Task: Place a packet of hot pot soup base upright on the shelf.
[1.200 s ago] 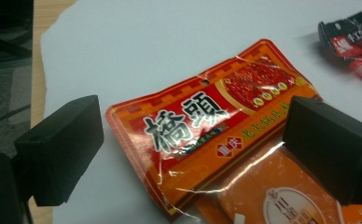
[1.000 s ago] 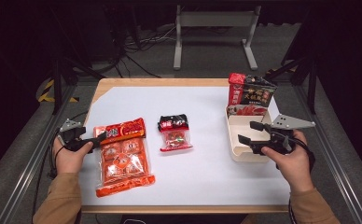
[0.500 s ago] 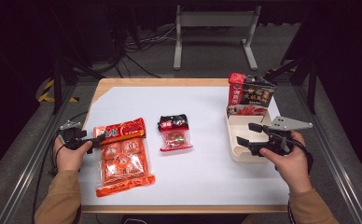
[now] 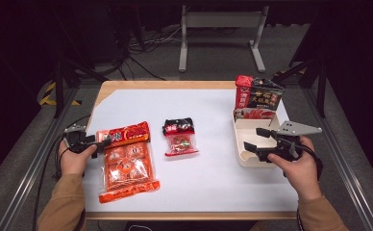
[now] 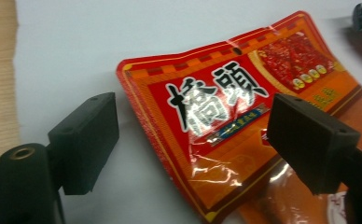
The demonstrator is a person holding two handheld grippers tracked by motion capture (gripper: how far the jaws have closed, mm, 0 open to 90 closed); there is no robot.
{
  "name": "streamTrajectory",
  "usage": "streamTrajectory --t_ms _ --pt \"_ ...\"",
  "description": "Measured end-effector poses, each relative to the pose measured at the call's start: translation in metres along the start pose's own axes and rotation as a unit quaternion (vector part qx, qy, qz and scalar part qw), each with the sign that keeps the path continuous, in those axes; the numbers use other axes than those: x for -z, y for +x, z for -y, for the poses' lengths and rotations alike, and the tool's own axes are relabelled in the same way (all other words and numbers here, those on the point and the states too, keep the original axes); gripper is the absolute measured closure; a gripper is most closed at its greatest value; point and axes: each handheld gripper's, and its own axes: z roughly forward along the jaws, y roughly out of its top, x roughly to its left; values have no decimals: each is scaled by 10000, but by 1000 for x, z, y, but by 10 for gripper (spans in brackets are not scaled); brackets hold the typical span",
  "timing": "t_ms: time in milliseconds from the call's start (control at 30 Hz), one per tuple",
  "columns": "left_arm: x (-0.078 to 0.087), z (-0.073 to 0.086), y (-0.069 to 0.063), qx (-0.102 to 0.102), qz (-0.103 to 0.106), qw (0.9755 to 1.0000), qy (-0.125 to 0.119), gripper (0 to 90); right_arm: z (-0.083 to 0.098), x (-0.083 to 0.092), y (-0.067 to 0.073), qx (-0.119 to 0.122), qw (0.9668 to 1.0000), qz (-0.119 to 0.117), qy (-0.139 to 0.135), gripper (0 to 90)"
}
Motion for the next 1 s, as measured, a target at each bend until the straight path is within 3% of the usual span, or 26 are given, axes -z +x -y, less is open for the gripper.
streamTrajectory --t_ms 67,233,433,567,633,733,767,1000 --pt "-2 1 -1 131 175 9998 -21 199 0 0 1 0 10000 -14 -2 254" --pt "-2 1 -3 179 275 9994 -52 212 0 -1 0 -12 10000 -21 -3 252" --pt "0 1 -5 242 546 9982 -52 328 1 -3 1 7 10000 -36 46 251" --pt "-3 3 -4 339 513 9981 -13 431 2 -5 1 4 10000 -49 74 250" --pt "-1 4 -4 270 521 9983 -66 557 2 -6 2 22 10000 -56 74 251" --pt "2 3 -5 275 892 9956 -69 673 2 -5 2 20 10000 -51 82 251" --pt "2 3 -6 242 896 9957 -23 700 2 -5 2 17 10000 -49 81 251" --pt "-7 4 -12 66 804 9966 187 709 2 -6 3 0 9999 -76 82 251"
